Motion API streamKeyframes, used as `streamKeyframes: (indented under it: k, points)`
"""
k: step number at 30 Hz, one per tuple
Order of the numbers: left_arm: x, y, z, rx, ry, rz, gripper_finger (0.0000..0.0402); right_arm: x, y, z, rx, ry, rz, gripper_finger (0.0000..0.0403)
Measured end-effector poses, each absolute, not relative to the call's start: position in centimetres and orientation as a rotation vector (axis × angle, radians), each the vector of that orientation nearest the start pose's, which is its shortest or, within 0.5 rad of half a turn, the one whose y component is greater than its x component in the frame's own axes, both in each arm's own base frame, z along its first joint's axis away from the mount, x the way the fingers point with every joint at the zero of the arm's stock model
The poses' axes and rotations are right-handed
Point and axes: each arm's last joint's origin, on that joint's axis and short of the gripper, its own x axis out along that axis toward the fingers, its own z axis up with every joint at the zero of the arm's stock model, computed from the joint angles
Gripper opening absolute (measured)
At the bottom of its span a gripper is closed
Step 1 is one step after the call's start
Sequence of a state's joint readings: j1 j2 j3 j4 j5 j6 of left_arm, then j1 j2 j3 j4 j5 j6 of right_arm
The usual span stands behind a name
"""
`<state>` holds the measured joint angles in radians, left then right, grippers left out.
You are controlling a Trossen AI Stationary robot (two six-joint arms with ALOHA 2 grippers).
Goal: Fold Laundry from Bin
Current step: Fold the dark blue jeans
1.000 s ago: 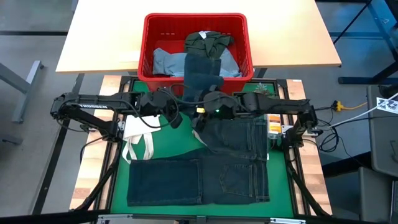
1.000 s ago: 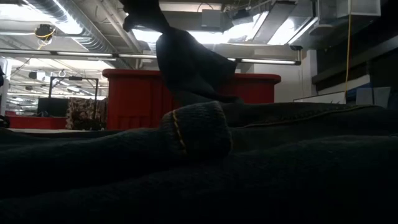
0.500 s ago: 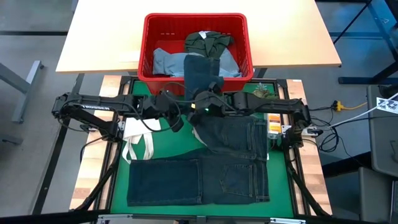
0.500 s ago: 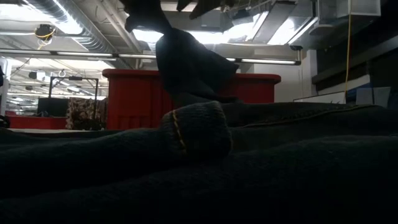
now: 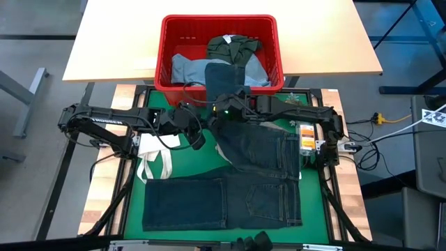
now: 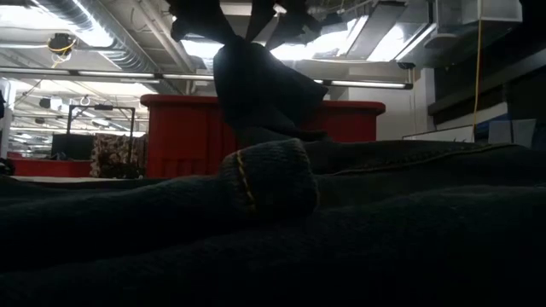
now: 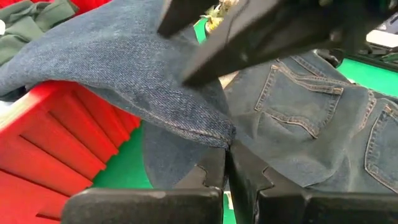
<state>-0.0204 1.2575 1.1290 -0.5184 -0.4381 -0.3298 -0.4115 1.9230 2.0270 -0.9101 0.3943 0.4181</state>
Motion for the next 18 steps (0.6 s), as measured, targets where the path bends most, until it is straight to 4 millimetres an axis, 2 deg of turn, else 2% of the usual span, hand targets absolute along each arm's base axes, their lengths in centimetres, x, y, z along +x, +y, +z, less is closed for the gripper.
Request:
streamKeyframes:
  k: [13,16,18]
  points:
    - [26.5,0.7,32.6,-0.167,0.558,0.499,0.0003,38.2,-18.8,34.9,0.465,0.725,-0.829,0.0223]
    - [26.5,0.7,32.6,-0.167,0.557,0.499,0.0003,38.5,-18.8,34.5,0.479,0.731,-0.798,0.0201]
    - [26.5,0.7,32.6,-0.167,0.557,0.499,0.0003,38.6,-18.8,34.5,0.485,0.735,-0.783,0.0173]
